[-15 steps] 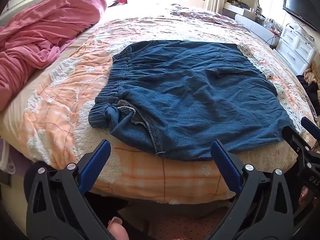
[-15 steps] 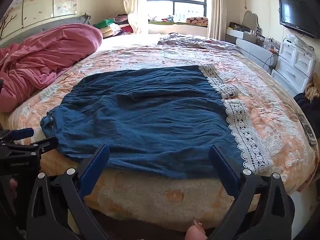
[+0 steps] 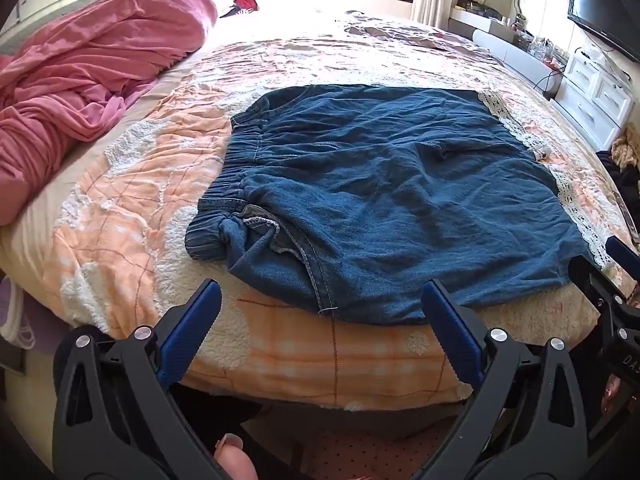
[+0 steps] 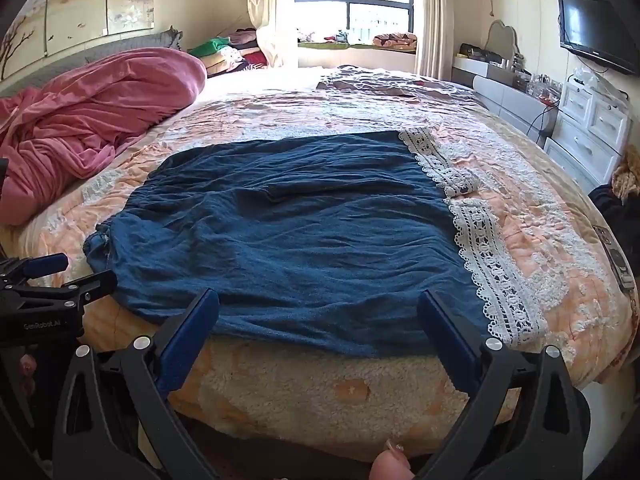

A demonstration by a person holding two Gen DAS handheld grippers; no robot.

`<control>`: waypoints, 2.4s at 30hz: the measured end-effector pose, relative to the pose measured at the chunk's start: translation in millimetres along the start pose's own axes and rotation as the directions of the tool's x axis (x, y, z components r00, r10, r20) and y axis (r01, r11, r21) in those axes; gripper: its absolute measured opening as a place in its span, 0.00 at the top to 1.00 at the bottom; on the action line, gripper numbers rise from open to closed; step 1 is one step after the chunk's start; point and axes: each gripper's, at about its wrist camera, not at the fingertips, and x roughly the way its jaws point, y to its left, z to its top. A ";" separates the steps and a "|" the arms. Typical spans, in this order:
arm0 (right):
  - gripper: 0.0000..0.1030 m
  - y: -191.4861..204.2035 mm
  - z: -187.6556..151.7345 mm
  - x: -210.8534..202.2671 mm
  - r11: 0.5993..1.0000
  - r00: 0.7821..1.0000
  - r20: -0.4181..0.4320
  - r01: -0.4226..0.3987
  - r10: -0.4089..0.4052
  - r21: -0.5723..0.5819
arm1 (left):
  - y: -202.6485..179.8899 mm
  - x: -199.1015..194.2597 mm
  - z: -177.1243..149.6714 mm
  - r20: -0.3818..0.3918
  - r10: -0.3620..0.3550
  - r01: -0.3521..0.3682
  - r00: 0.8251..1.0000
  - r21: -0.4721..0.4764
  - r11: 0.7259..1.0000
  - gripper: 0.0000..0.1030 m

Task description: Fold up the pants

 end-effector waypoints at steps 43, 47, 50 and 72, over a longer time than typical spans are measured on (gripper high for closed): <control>0.04 -9.9 5.6 -3.0 1.000 1.000 -0.002 -0.001 0.001 -0.003 | 0.0 -3.6 1.5 0.021 0.009 -0.009 1.000 0.007 1.000 0.09; 0.04 -8.5 6.0 -2.4 1.000 1.000 -0.004 -0.007 0.007 -0.004 | 0.7 -3.4 1.8 0.019 -0.001 0.001 1.000 0.004 1.000 0.09; 0.04 -6.6 6.8 0.0 1.000 1.000 -0.008 -0.013 0.013 -0.008 | 1.8 -2.3 2.5 0.018 -0.009 0.009 1.000 0.000 1.000 0.09; 0.04 -5.6 118.9 110.7 0.977 0.973 -0.125 -0.203 0.193 -0.071 | 73.4 70.7 102.2 -0.026 0.032 -0.033 0.999 -0.036 0.999 0.09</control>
